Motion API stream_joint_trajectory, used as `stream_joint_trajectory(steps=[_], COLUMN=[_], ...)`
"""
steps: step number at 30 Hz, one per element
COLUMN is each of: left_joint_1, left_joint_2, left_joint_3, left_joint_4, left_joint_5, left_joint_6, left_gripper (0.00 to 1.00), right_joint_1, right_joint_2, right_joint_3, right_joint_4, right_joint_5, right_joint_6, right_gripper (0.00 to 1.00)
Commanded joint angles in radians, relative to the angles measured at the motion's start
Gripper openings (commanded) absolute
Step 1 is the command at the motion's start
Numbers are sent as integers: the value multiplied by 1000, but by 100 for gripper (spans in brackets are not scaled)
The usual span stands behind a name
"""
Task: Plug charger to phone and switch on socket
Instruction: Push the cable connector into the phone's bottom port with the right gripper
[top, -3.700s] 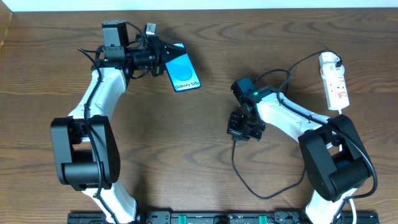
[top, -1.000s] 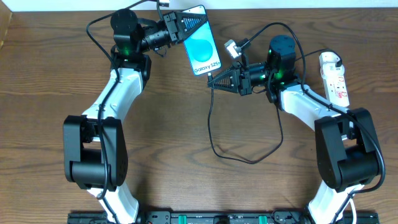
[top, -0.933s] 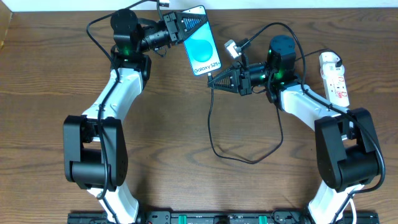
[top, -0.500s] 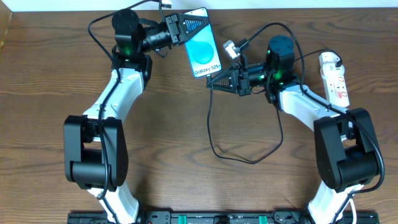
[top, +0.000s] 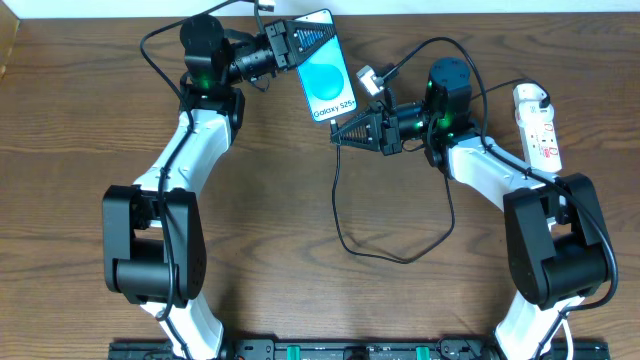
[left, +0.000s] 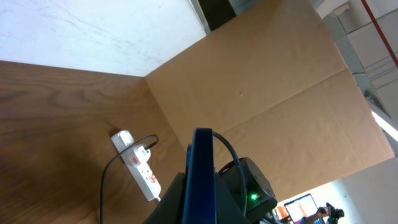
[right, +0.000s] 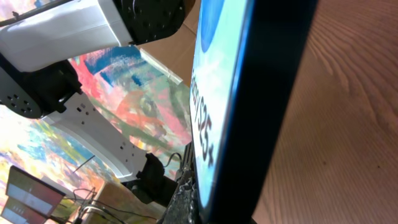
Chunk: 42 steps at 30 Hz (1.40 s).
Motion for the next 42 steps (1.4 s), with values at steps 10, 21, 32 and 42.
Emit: stream_joint_trajectory(steps=[10, 21, 32, 42], left_joint_1=[-2, -2, -2, -2], left_joint_2=[-19, -19, -19, -19], left_joint_3=[14, 14, 14, 14], left_joint_4=[8, 8, 8, 9], left_joint_5=[54, 100, 117, 122], left_joint_6=[25, 22, 13, -37], left_gripper=[7, 7, 7, 7], right_joint_1=[7, 6, 6, 6], right_joint_2=[5, 5, 5, 5], right_joint_3=[5, 5, 5, 5], right_joint_4=[3, 3, 3, 3], right_joint_5=[-4, -5, -4, -4], right_joint_6=[2, 1, -2, -3], right_gripper=[1, 1, 1, 1])
